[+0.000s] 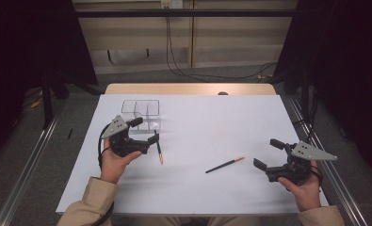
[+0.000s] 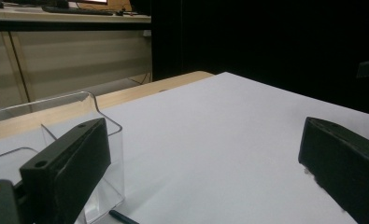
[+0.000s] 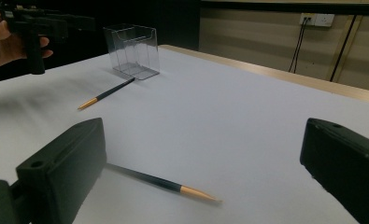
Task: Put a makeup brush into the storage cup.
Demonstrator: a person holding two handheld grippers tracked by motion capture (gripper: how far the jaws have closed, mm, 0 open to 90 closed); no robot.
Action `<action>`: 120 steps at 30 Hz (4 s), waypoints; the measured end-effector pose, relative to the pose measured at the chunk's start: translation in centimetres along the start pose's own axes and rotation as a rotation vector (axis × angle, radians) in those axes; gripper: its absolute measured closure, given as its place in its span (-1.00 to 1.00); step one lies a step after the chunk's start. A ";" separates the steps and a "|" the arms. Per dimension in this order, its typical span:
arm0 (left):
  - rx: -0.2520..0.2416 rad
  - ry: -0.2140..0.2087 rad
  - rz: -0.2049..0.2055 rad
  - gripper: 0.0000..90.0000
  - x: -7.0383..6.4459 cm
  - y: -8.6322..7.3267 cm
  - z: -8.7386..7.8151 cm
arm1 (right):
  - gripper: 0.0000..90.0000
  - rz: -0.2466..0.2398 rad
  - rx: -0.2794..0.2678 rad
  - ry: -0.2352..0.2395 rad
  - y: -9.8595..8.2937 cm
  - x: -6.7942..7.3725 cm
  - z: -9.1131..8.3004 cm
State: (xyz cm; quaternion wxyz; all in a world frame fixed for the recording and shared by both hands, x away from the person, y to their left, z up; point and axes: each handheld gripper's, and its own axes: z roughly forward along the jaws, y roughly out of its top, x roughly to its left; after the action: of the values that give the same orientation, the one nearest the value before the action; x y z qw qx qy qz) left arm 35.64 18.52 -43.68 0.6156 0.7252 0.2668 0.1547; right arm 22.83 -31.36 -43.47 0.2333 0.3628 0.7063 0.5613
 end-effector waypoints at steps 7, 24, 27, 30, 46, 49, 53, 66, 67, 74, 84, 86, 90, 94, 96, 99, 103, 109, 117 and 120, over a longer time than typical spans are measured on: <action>0.008 -0.010 0.006 -0.95 -0.2 0.0 0.8 | -1.00 -0.003 -0.001 0.005 0.0 0.0 0.1; 0.223 0.035 -0.050 -0.95 0.2 0.8 1.9 | -1.00 -0.004 -0.005 0.006 0.1 0.0 0.0; 0.272 0.041 -0.055 -0.94 0.2 1.0 2.1 | -1.00 -0.003 -0.004 0.008 0.1 0.0 0.0; 0.327 0.047 -0.071 -0.94 0.1 1.2 2.6 | -1.00 -0.003 -0.001 0.006 0.1 0.0 0.0; 0.733 0.130 -0.123 -0.89 0.0 1.2 5.6 | -0.99 -0.011 0.003 0.009 0.1 -0.1 0.1; 0.797 0.158 -0.137 -0.86 -0.2 1.4 6.1 | -0.99 -0.010 0.007 0.007 0.1 -0.1 0.1; 0.868 0.177 -0.149 -0.65 -0.3 1.6 6.6 | -0.99 -0.012 0.007 0.004 0.1 -0.1 0.1; 0.966 0.207 -0.235 -0.15 -0.5 1.3 7.9 | -0.99 -0.012 0.009 0.005 0.1 -0.3 0.1; 0.984 0.214 -0.250 -0.09 -0.5 1.3 7.9 | -0.99 -0.011 0.008 0.007 0.1 -0.3 0.1; 1.030 0.234 -0.292 0.16 -0.6 0.9 8.2 | -0.99 -0.013 0.010 0.004 0.0 -0.3 0.1; 1.068 0.235 -0.341 0.42 -1.0 0.7 8.8 | -0.98 -0.013 0.010 -0.001 0.0 -0.4 0.1; 1.081 0.238 -0.327 0.43 -1.1 0.7 8.9 | -0.98 -0.012 0.010 -0.002 0.1 -0.4 0.1; 1.108 0.259 -0.272 0.73 -1.3 0.7 9.0 | -0.98 -0.015 0.010 -0.004 0.1 -0.4 0.1; 1.102 0.231 -0.231 0.85 -1.3 0.6 8.9 | -0.98 -0.018 0.012 -0.005 0.1 -0.4 0.1; 1.108 0.215 -0.192 0.85 -1.5 0.6 8.9 | -0.98 -0.017 0.014 -0.004 0.0 -0.5 0.1; 1.124 0.198 -0.143 0.86 -1.6 0.7 9.1 | -0.98 -0.016 0.014 -0.004 0.0 -0.5 0.1; 1.137 0.169 -0.103 0.86 -1.6 0.7 9.2 | -0.98 -0.016 0.015 -0.003 0.0 -0.4 0.1; 1.141 0.163 -0.144 0.84 -1.1 0.6 9.3 | -0.98 -0.016 0.016 -0.003 0.0 -0.4 0.1; 1.133 0.152 -0.127 0.84 -1.1 0.5 9.2 | -0.98 -0.021 0.022 0.000 0.1 -0.4 0.3; 1.126 0.146 -0.152 0.86 -1.0 0.5 9.0 | -0.97 -0.023 0.026 0.004 0.0 -0.3 0.5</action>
State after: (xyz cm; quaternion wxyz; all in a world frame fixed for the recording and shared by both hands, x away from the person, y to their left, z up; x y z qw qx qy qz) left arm 39.94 10.60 -44.89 0.1239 0.9074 0.4015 -0.0063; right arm 23.39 -31.33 -43.57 0.2338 0.3565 0.7182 0.5499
